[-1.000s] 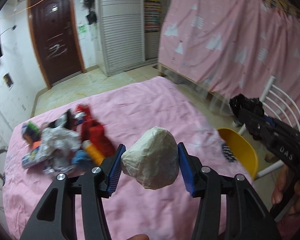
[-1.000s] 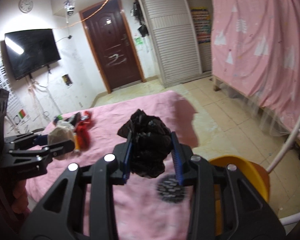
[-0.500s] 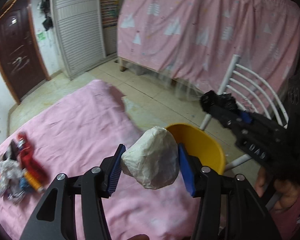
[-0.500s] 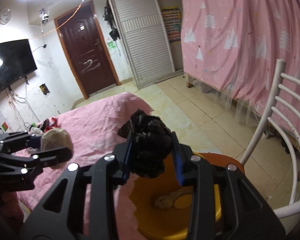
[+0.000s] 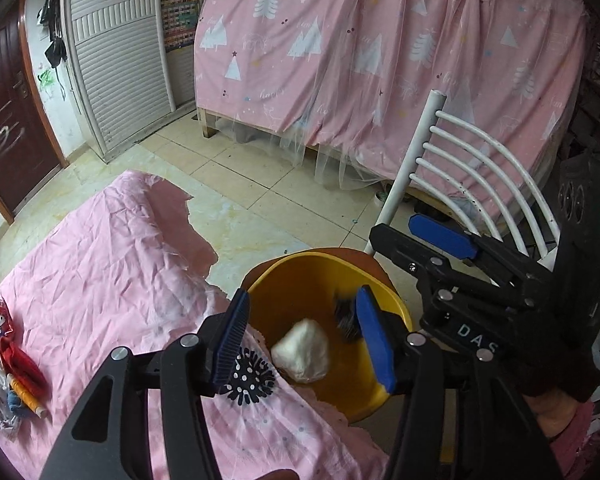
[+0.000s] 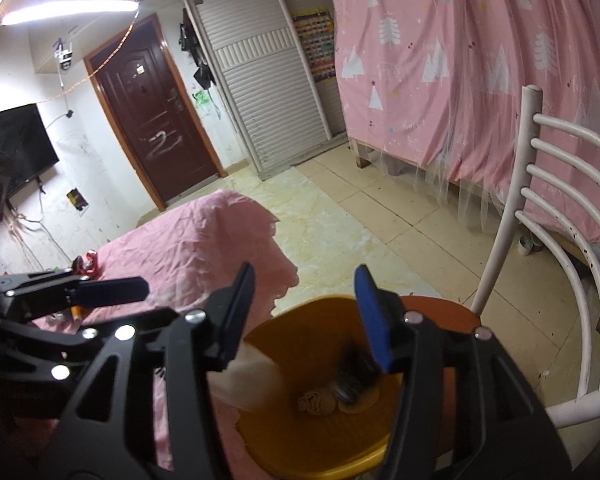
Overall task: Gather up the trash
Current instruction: 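Carry paper ball and black bag to the yellow bin and release both, then move both open tools back over the items on the bed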
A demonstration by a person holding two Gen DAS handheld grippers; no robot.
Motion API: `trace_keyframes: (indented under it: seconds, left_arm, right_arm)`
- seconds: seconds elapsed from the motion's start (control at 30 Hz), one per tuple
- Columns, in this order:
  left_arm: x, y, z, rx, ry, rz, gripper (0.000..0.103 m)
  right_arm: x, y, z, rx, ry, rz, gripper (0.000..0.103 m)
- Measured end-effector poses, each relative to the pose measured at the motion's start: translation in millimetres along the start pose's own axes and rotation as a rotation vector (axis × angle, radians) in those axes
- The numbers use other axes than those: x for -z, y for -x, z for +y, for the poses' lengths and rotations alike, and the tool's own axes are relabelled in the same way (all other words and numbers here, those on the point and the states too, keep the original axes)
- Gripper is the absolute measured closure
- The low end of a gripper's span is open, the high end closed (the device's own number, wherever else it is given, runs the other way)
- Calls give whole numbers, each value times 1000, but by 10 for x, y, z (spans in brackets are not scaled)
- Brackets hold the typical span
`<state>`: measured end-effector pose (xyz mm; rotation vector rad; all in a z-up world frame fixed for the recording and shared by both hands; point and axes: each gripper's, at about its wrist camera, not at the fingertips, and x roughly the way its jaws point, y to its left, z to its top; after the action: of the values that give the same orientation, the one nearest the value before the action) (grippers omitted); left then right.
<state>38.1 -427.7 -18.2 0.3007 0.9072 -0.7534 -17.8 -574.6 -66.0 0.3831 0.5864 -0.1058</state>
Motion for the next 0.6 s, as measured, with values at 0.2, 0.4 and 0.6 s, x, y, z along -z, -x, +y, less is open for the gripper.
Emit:
trace_keyframes:
  seconds: [0.2, 0.4, 0.6]
  left_arm:
    - [15, 92, 129, -8, 20, -13, 56]
    - [43, 314, 352, -20, 56, -51, 56]
    - [127, 552, 675, -40, 105, -83, 54]
  right_arm:
    - [3, -39, 11, 2, -11, 10, 49]
    - [-54, -85, 220, -5, 31, 15, 49]
    - [-111, -143, 594, -32, 87, 16, 48]
